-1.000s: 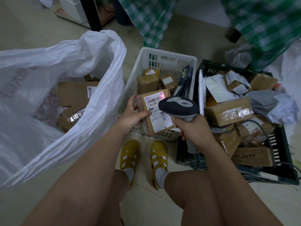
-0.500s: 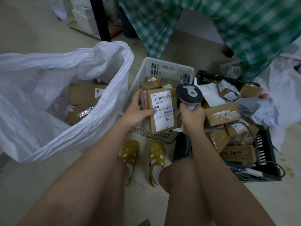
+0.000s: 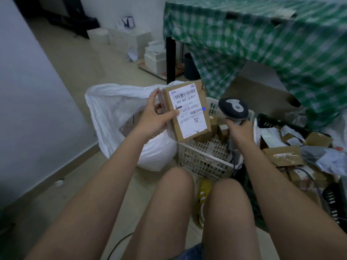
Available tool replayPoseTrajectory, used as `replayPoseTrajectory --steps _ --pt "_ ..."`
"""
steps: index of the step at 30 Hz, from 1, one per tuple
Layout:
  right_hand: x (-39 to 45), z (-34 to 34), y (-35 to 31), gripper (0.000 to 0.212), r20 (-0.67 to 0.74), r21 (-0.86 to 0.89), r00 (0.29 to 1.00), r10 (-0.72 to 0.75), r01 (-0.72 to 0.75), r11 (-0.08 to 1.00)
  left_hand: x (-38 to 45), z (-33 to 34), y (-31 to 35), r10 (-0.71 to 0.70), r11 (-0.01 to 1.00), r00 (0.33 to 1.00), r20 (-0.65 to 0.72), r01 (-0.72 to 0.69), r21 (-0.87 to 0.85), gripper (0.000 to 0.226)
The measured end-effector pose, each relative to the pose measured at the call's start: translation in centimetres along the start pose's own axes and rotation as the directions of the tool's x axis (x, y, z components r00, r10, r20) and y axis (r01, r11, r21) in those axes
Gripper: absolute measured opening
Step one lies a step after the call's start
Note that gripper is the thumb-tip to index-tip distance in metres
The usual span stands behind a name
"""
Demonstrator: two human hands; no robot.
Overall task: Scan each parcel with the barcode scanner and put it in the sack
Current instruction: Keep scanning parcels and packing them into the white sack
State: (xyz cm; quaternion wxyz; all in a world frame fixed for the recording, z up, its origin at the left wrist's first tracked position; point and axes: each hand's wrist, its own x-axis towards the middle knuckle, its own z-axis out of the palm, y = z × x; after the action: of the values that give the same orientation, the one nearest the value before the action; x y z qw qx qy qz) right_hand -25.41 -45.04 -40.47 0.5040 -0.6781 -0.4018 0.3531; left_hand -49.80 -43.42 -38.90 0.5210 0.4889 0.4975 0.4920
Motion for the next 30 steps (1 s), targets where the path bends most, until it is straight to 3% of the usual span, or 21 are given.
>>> replayPoseTrajectory --steps 4,6,8,10,11,13,16,18,20,22,24,30 --pt "1.0 2.1 0.2 0.015 0.004 0.02 0.999 0.035 -0.035 0.999 2.2 -5.0 1.5 0.161 0.969 0.968 -0.193 -0.118 0.218 0.097" --pt "1.9 2.7 0.5 0.022 0.001 0.036 0.999 0.04 -0.04 0.999 4.2 -6.3 1.3 0.227 0.933 0.951 -0.209 -0.151 0.326 0.1" --pt "2.7 3.2 1.1 0.031 -0.002 0.054 0.999 0.043 -0.043 0.998 6.5 -6.5 0.3 0.154 0.848 0.981 -0.121 -0.068 0.526 0.1" --pt "3.6 3.3 1.9 0.032 0.002 0.055 0.999 0.048 -0.048 0.997 8.3 -5.9 -1.3 -0.083 0.641 0.996 -0.02 0.069 0.765 0.091" --pt "4.0 3.2 2.3 0.029 0.007 0.037 0.999 0.052 -0.052 0.998 9.0 -5.5 -2.1 -0.134 0.571 0.991 0.0 0.077 0.818 0.086" --pt "5.0 2.6 3.2 0.025 -0.003 0.006 0.995 0.095 -0.095 0.995 10.0 -3.9 -3.0 -0.087 0.615 0.996 0.014 0.043 0.788 0.076" --pt "6.2 1.0 5.1 0.029 -0.037 -0.028 0.989 0.144 -0.145 0.989 10.2 0.1 -3.3 0.21 0.737 0.974 0.088 -0.217 0.64 0.047" --pt "6.8 -0.3 6.5 0.038 -0.057 -0.063 0.985 0.165 -0.168 0.984 9.5 3.4 -3.1 0.4 0.706 0.903 0.156 -0.412 0.576 0.033" --pt "7.6 -1.4 7.9 0.033 -0.072 -0.079 0.976 0.203 -0.209 0.975 9.1 7.0 -3.2 0.473 0.656 0.842 0.26 -0.533 0.535 0.029" --pt "8.5 -2.3 9.1 0.023 -0.091 -0.046 0.966 0.243 -0.248 0.968 9.5 10.5 -4.3 0.446 0.658 0.823 0.351 -0.568 0.494 0.03" --pt "9.8 -2.7 10.0 0.01 -0.102 -0.029 0.961 0.258 -0.262 0.965 10.8 13.8 -5.9 0.349 0.698 0.85 0.395 -0.517 0.496 0.031" --pt "17.0 -0.7 12.2 0.011 -0.063 0.032 0.962 0.266 -0.264 0.964 20.2 20.1 -15.6 -0.055 0.815 0.948 0.313 -0.139 0.562 0.028"
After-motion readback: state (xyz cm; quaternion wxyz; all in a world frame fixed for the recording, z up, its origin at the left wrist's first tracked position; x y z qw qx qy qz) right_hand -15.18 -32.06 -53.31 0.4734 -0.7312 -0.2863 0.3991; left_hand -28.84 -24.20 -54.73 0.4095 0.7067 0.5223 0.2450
